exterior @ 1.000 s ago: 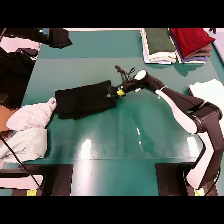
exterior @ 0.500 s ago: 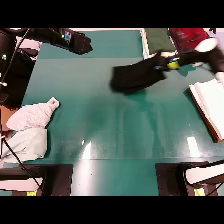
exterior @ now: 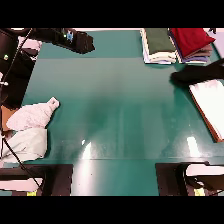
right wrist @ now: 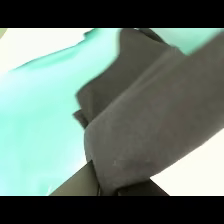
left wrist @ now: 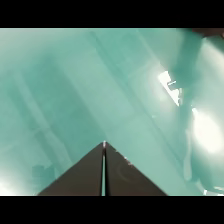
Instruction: Fold the shirts.
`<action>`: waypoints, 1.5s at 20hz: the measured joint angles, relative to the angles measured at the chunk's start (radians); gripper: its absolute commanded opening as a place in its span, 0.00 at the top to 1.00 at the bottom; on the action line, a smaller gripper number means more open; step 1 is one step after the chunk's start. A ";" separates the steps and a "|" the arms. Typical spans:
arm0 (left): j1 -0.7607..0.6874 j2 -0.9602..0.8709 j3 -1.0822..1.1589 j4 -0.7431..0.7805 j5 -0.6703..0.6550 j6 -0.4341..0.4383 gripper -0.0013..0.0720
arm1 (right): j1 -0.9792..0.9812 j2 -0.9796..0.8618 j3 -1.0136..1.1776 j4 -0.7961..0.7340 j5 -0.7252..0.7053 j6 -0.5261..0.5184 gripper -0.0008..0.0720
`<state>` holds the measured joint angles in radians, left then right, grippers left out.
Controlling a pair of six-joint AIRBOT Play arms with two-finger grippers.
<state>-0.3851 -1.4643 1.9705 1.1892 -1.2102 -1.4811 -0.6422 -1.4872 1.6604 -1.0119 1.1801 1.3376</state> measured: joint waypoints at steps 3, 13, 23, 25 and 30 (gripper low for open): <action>0.000 0.000 0.000 0.000 0.003 -0.007 0.94 | -0.042 0.003 0.052 0.000 -0.009 -0.001 0.97; 0.000 0.000 0.000 0.000 -0.005 -0.010 0.95 | -0.102 0.031 0.250 -0.007 0.103 -0.004 0.97; 0.000 0.000 0.000 0.000 -0.013 0.025 0.94 | -0.283 0.306 -0.257 -0.218 0.171 -0.018 0.68; 0.000 0.000 0.000 0.001 -0.018 0.034 0.94 | -0.335 0.355 -0.367 -0.268 0.177 -0.019 0.33; 0.000 0.000 0.000 0.000 -0.024 0.045 0.94 | -0.435 0.436 -0.485 -0.299 0.173 -0.019 0.28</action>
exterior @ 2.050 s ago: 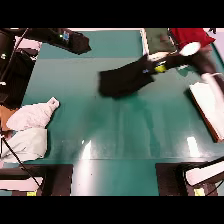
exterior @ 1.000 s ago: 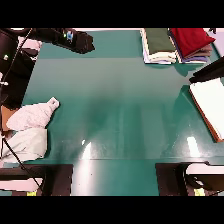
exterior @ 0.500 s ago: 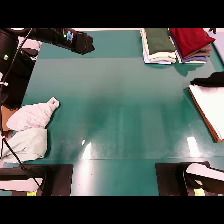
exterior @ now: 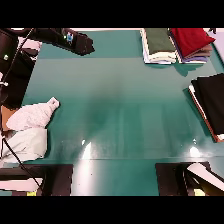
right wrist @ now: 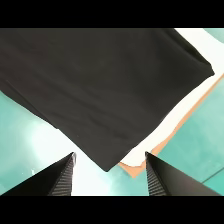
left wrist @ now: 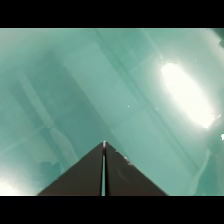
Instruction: Fold the shirts.
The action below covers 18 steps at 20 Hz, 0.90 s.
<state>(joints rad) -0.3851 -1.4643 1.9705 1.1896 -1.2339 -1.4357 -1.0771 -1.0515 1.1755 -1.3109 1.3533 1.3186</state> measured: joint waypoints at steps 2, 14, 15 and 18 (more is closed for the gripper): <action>0.000 0.000 0.000 -0.001 0.002 0.001 0.94 | 0.010 0.014 0.019 0.062 -0.021 0.000 0.28; 0.000 0.000 0.000 -0.004 0.040 0.003 0.94 | 0.804 0.029 0.180 0.355 -0.102 0.000 0.96; 0.000 0.000 0.000 -0.004 0.045 0.003 0.94 | 0.865 0.029 0.182 0.357 -0.111 0.000 0.96; 0.000 0.000 0.000 -0.004 0.060 0.003 0.94 | 1.014 0.029 0.185 0.363 -0.143 -0.001 0.96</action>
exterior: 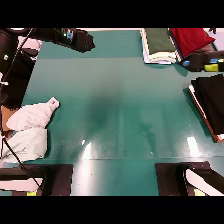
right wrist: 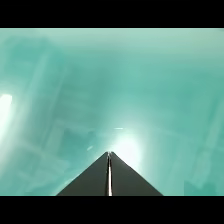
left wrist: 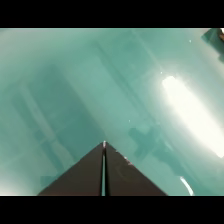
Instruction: Fold the shirts.
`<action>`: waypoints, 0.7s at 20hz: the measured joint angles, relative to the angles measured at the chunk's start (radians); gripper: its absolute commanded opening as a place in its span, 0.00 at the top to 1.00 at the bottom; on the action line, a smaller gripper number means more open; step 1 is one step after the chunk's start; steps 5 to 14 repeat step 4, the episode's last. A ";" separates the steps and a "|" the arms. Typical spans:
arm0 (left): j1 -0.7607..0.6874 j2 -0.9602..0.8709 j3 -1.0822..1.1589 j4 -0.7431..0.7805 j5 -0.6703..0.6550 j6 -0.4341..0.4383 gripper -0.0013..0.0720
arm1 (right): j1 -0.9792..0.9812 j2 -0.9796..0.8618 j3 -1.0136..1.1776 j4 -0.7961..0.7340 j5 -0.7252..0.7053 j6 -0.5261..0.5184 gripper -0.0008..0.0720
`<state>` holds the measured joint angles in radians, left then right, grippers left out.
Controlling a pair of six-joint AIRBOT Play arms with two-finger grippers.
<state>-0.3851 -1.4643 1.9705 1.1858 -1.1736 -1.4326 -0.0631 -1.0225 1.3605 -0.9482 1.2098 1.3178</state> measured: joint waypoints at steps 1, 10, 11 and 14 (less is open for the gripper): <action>0.000 0.000 0.000 0.000 0.008 0.000 0.94 | 0.031 0.000 0.000 0.000 -0.010 0.000 0.96; 0.000 0.000 0.000 0.000 0.030 0.000 0.94 | 0.089 0.000 0.001 0.003 -0.019 -0.001 0.96; 0.000 0.000 0.000 0.000 0.030 0.000 0.94 | 0.089 0.000 0.001 0.003 -0.019 -0.001 0.96; 0.000 0.000 0.000 0.000 0.030 0.000 0.94 | 0.089 0.000 0.001 0.003 -0.019 -0.001 0.96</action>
